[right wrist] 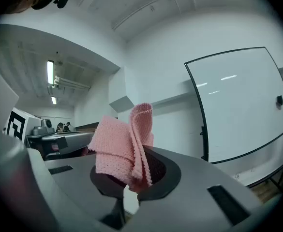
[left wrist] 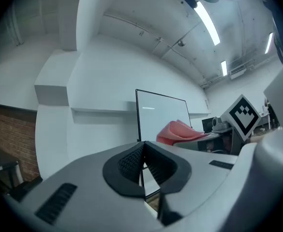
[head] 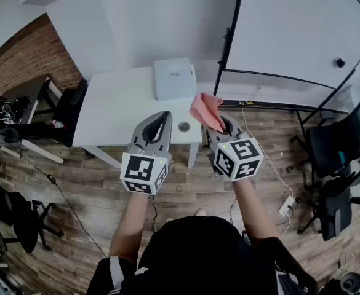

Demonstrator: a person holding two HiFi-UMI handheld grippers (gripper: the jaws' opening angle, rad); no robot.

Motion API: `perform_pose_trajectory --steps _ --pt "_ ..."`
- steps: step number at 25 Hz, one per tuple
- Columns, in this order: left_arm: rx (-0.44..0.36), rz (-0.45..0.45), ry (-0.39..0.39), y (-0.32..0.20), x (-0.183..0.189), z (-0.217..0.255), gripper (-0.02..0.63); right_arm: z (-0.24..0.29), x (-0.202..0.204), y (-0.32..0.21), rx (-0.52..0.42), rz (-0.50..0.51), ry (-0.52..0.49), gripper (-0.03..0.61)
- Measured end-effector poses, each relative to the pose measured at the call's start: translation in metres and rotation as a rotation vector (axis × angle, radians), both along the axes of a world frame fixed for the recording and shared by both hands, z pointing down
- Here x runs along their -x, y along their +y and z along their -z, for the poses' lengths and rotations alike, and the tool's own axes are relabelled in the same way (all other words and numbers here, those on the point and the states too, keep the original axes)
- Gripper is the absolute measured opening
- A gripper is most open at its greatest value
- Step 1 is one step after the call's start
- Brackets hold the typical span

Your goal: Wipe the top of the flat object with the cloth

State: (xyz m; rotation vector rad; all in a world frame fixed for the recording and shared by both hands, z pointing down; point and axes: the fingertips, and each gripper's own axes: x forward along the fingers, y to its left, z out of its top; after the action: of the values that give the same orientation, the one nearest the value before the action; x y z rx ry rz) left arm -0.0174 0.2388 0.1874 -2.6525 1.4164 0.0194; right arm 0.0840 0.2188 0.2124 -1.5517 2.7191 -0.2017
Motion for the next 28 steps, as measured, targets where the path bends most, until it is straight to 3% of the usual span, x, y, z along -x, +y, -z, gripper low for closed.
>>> perform_pose_trajectory --steps 6,20,28 --pt "0.012 0.001 -0.016 0.004 -0.015 -0.005 0.009 -0.004 -0.015 0.002 0.014 -0.027 -0.009 0.044" --pt "0.011 0.056 -0.049 0.016 -0.062 -0.016 0.009 -0.021 -0.063 0.005 0.025 0.009 -0.019 0.044" --pt "-0.006 0.082 -0.063 0.02 -0.07 -0.013 0.009 -0.022 -0.071 0.008 0.016 0.033 -0.039 0.044"
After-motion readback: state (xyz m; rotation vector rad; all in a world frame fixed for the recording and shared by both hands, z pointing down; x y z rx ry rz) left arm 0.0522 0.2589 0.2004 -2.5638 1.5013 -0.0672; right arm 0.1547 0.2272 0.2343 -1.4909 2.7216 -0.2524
